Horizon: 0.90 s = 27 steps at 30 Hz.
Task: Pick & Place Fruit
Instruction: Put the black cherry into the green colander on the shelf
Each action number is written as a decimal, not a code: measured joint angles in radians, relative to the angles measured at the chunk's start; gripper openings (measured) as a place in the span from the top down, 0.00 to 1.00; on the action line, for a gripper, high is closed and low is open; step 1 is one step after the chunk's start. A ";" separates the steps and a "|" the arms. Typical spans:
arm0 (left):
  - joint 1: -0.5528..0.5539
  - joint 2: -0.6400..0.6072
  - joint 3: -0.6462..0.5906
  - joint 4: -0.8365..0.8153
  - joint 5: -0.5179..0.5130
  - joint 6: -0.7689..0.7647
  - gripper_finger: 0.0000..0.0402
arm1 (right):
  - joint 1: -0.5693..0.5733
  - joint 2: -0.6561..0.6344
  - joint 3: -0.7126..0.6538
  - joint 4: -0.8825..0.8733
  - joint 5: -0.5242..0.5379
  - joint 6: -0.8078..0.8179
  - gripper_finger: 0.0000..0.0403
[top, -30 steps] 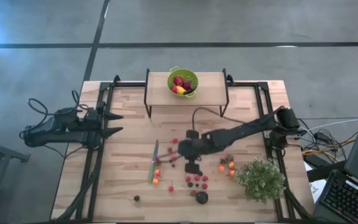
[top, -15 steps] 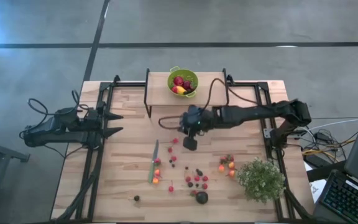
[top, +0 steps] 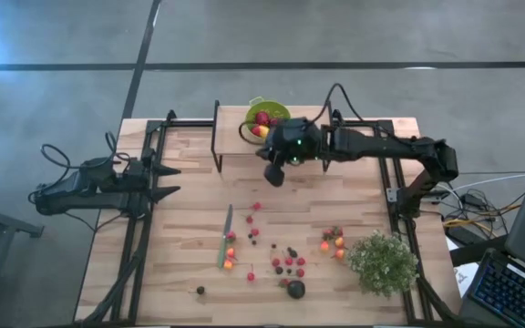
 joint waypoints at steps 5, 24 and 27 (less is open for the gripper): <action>0.000 0.000 0.000 0.000 0.000 0.000 0.40 | -0.056 0.000 0.012 0.000 0.062 0.007 0.98; 0.000 0.000 0.000 0.000 0.000 0.000 0.40 | -0.186 0.050 -0.001 -0.001 0.091 0.026 0.98; 0.000 0.000 0.000 0.000 0.000 0.000 0.40 | -0.198 0.053 -0.001 -0.006 0.107 0.024 0.98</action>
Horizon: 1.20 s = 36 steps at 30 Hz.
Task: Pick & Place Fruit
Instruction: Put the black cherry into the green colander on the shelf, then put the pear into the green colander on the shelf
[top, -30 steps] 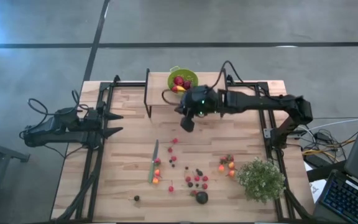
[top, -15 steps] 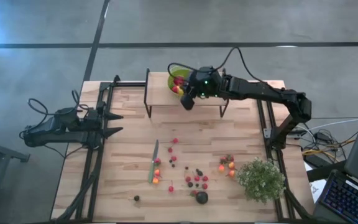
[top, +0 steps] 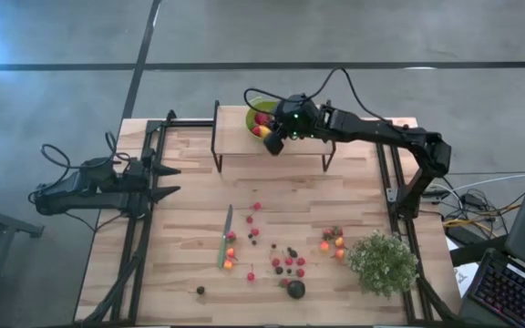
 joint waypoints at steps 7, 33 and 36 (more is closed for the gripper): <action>0.000 0.000 0.000 0.000 0.000 0.000 0.40 | -0.021 0.000 -0.001 -0.004 0.003 0.023 0.98; 0.000 0.000 0.000 0.000 0.000 0.000 0.40 | -0.026 -0.008 0.024 -0.005 -0.033 0.046 0.67; 0.000 0.000 0.000 0.000 0.000 0.000 0.40 | -0.022 -0.017 0.068 -0.001 -0.152 0.019 0.61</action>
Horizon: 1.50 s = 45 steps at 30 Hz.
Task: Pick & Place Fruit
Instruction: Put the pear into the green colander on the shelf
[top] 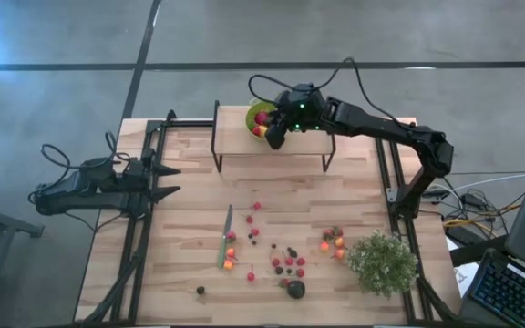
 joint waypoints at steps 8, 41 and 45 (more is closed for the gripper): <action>0.000 0.000 0.000 0.000 0.000 0.000 0.40 | 0.085 -0.001 0.123 -0.156 -0.135 -0.028 0.54; 0.000 0.000 0.000 0.000 0.000 0.000 0.40 | 0.583 -0.002 0.050 -0.597 -0.009 0.174 0.70; 0.000 0.000 0.000 0.000 0.000 0.000 0.40 | 0.631 -0.002 0.025 -0.659 -0.010 0.262 0.71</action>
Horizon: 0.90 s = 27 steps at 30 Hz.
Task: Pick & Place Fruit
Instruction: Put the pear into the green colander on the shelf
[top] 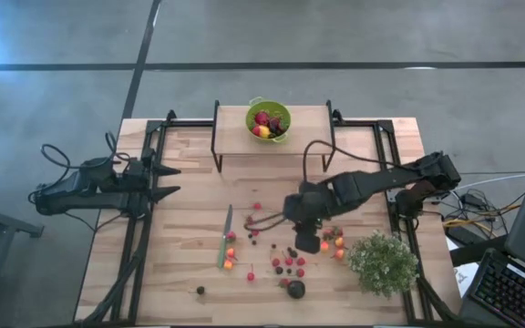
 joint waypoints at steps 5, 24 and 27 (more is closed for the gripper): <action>0.000 0.000 0.000 0.000 0.000 0.000 0.40 | 0.065 0.000 -0.036 -0.066 0.000 0.099 0.67; 0.000 0.000 0.000 0.000 0.000 0.000 0.40 | 0.253 0.000 -0.254 -0.038 0.034 0.523 0.48; 0.000 0.000 0.000 0.000 0.000 0.000 0.40 | 0.253 0.000 -0.312 0.000 0.034 0.523 0.43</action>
